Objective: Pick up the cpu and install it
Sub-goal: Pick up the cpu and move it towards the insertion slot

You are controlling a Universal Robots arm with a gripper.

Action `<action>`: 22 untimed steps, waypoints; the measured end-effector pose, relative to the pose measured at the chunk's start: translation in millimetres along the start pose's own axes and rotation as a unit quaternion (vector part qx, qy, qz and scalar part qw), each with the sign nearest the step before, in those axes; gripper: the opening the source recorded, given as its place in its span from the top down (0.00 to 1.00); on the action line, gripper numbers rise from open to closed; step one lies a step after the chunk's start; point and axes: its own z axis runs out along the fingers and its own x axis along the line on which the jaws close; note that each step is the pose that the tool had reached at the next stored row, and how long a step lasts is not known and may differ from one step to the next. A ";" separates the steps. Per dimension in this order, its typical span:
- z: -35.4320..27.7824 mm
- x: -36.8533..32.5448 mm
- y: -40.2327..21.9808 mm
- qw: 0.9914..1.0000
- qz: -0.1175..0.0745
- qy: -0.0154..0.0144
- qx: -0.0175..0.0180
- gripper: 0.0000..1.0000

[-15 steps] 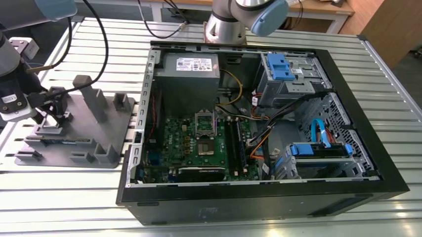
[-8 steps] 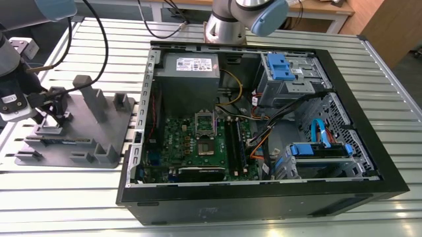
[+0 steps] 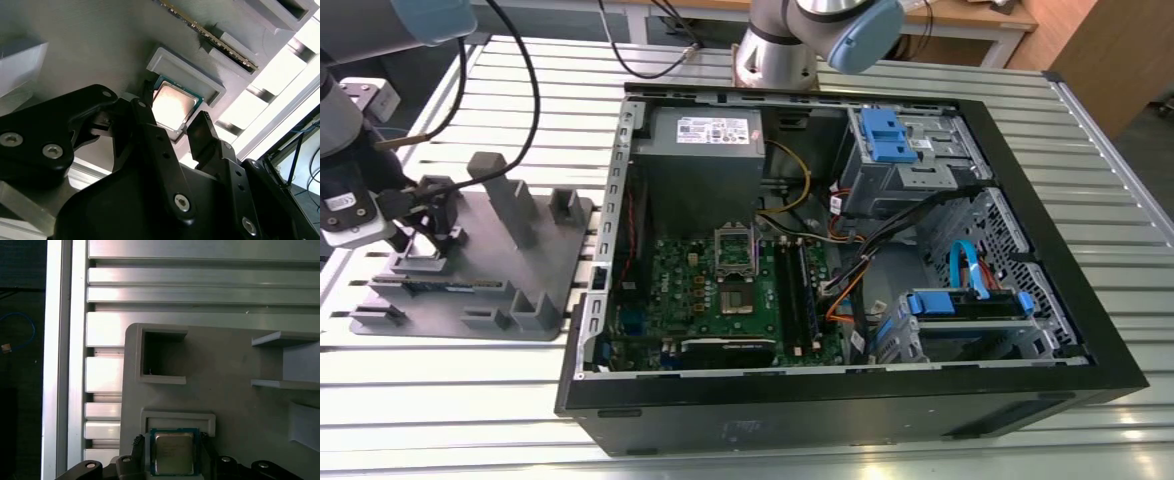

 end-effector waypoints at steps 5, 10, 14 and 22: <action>-0.1 -0.8 -0.1 1.000 0.000 0.000 0.000 0.45; -0.1 -0.9 -0.1 1.000 0.000 0.000 0.000 0.45; -0.1 -0.9 -0.1 1.000 0.000 0.000 0.000 0.45; 0.0 -0.9 -0.1 1.000 0.000 0.000 0.000 0.53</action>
